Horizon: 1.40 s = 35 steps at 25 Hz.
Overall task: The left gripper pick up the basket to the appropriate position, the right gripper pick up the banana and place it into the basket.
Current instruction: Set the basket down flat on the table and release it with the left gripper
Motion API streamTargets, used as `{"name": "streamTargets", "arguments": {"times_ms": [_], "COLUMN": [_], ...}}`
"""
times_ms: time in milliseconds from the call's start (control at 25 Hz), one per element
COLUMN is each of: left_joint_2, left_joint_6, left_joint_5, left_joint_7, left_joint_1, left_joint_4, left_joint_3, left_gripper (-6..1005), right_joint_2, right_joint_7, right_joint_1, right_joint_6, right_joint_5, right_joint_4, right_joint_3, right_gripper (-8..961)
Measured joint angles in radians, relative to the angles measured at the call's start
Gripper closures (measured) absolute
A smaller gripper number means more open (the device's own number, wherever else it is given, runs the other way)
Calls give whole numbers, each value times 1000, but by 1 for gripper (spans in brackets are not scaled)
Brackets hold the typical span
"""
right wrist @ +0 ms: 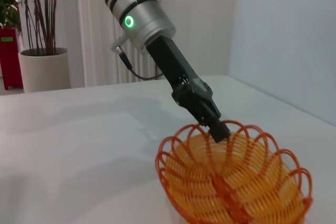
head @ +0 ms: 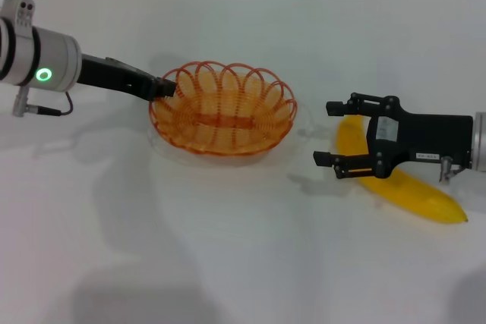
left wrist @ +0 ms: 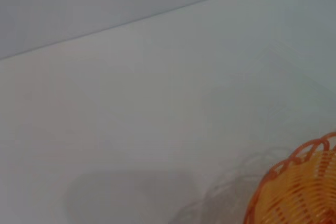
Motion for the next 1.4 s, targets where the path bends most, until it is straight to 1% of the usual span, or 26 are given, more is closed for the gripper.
{"name": "streamTargets", "arguments": {"times_ms": [200,240,360,520,1120,1320,1400], "left_joint_2": [0,0,0,1,0,0,0], "left_joint_6": [-12,-36,-56,-61,-74,-77,-79], "left_joint_5": [-6,0,7,16,36,37,37], "left_joint_7": [-9,-10,-11,-22,-56,-51,-50], "left_joint_1": [-21,-36,-44,-48,-49,-43,-32], "left_joint_4": [-37,-71,-91,-106,-108,-81,-49], "left_joint_3": [4,5,6,9,14,26,27], "left_gripper": [940,941,941,916,821,790,705], "right_joint_2": [4,5,7,9,9,5,3], "right_joint_7": [-1,-1,-1,-1,-1,-1,-1], "right_joint_1": [8,10,13,14,10,5,2], "right_joint_6": [0,0,0,0,0,0,0], "right_joint_5": [5,5,5,13,33,33,33], "right_joint_4": [0,0,1,0,0,1,2], "right_joint_3": [0,0,0,0,0,0,0], "right_gripper": [95,96,96,97,100,101,102]}}
